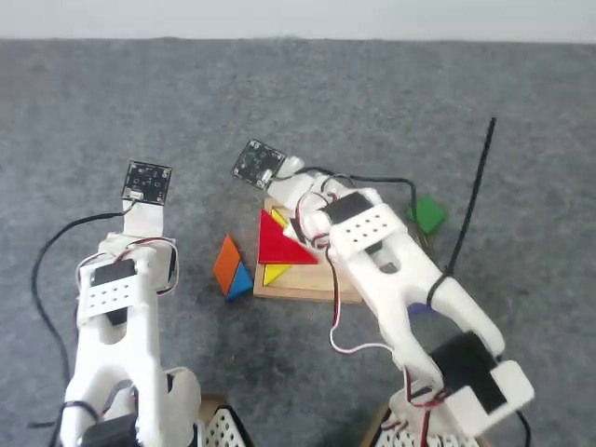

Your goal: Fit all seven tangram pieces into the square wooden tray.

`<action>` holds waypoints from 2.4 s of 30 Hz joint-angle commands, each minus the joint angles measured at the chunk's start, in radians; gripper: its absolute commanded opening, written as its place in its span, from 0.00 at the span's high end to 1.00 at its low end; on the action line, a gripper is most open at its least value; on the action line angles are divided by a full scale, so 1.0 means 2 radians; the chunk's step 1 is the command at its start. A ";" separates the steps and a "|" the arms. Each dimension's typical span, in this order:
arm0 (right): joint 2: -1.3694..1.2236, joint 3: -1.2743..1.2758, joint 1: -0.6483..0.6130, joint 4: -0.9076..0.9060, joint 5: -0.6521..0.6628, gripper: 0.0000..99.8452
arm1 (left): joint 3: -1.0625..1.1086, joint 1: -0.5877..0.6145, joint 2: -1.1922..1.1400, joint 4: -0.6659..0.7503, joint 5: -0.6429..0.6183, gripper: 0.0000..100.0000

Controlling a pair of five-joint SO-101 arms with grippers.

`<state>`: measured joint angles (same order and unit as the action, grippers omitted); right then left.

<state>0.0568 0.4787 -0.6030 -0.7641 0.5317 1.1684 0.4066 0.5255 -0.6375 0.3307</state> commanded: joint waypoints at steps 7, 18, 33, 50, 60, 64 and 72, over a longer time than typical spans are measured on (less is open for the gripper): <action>0.005 0.039 -0.080 0.058 -0.015 0.92 | -0.001 0.002 0.014 0.012 0.006 0.93; -0.052 0.001 -0.013 0.004 0.076 0.92 | -0.001 0.002 0.014 0.012 0.006 0.93; -0.051 -0.016 0.056 0.005 0.153 0.92 | -0.001 0.002 0.014 0.012 0.006 0.93; 0.079 0.046 0.024 -0.064 0.092 0.92 | -0.001 0.002 0.014 0.012 0.006 0.93; -0.057 -0.004 0.029 -0.029 0.120 0.92 | -0.001 0.002 0.014 0.011 0.006 0.93; -0.066 -0.013 0.056 -0.026 0.162 0.92 | -0.001 0.002 0.014 0.011 0.006 0.93; -0.031 -0.005 0.063 -0.036 0.179 0.92 | -0.001 0.002 0.014 0.011 0.006 0.93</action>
<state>-0.0798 0.4956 -0.4925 -0.8347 0.8493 1.1684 0.4066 0.5255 -0.6375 0.3307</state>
